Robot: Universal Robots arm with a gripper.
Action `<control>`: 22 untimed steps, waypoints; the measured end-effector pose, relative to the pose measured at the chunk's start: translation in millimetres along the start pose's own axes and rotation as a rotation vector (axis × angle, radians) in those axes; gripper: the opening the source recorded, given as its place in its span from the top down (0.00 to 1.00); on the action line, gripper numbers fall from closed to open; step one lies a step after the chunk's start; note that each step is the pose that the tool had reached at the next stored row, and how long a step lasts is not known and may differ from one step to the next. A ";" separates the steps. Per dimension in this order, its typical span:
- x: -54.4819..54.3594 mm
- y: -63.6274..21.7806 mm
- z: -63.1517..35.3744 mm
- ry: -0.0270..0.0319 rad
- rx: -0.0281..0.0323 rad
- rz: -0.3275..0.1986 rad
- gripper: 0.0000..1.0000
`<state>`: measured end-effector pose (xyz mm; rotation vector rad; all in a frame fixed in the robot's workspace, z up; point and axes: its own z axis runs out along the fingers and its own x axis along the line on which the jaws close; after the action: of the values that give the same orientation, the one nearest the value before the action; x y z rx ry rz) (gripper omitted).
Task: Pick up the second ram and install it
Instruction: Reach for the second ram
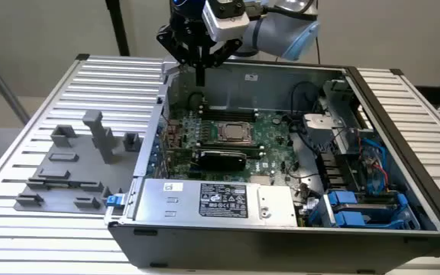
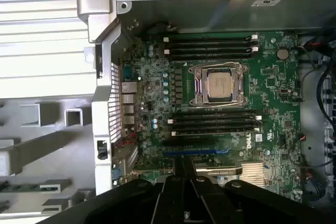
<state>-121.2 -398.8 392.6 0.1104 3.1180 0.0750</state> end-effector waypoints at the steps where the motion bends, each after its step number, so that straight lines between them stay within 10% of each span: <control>1: 0.0 0.0 0.0 0.0000 0.0000 0.000 1.00; 15: 1.6 -0.4 -0.2 0.0001 0.0002 0.000 1.00; 22: 30.0 -9.3 -1.1 0.0000 0.0001 0.000 1.00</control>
<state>-151.8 -406.0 392.6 0.1104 3.1181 0.0748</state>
